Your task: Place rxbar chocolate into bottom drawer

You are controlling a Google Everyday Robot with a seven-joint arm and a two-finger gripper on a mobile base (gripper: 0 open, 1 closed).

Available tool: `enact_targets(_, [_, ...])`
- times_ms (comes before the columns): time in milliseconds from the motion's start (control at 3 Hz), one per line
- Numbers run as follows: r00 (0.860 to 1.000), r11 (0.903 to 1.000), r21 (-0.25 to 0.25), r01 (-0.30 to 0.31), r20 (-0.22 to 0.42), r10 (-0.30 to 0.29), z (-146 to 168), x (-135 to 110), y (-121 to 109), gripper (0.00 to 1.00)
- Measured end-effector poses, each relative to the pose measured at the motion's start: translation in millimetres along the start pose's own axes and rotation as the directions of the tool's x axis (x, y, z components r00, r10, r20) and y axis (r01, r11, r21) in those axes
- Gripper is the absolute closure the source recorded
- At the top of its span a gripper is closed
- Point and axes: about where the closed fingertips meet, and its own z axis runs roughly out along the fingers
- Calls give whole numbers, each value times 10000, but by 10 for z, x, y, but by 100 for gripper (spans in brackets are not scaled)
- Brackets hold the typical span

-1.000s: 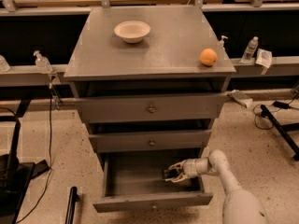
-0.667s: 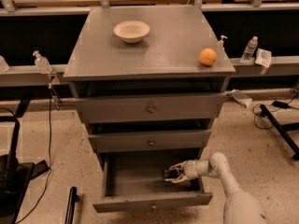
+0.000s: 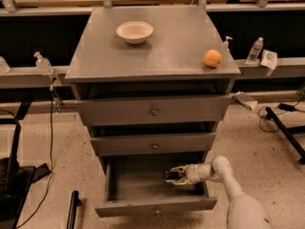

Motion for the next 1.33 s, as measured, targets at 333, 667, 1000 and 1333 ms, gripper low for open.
enact_targets(333, [10000, 10000, -33, -5, 37, 5, 31, -10, 13, 10])
enact_targets(667, [10000, 10000, -63, -10, 71, 11, 59, -19, 25, 0])
enact_targets(1000, [10000, 10000, -36, -23, 95, 24, 58, -23, 24, 0])
enact_targets(1333, [9981, 9981, 532, -300, 558, 271, 9, -80, 2, 0])
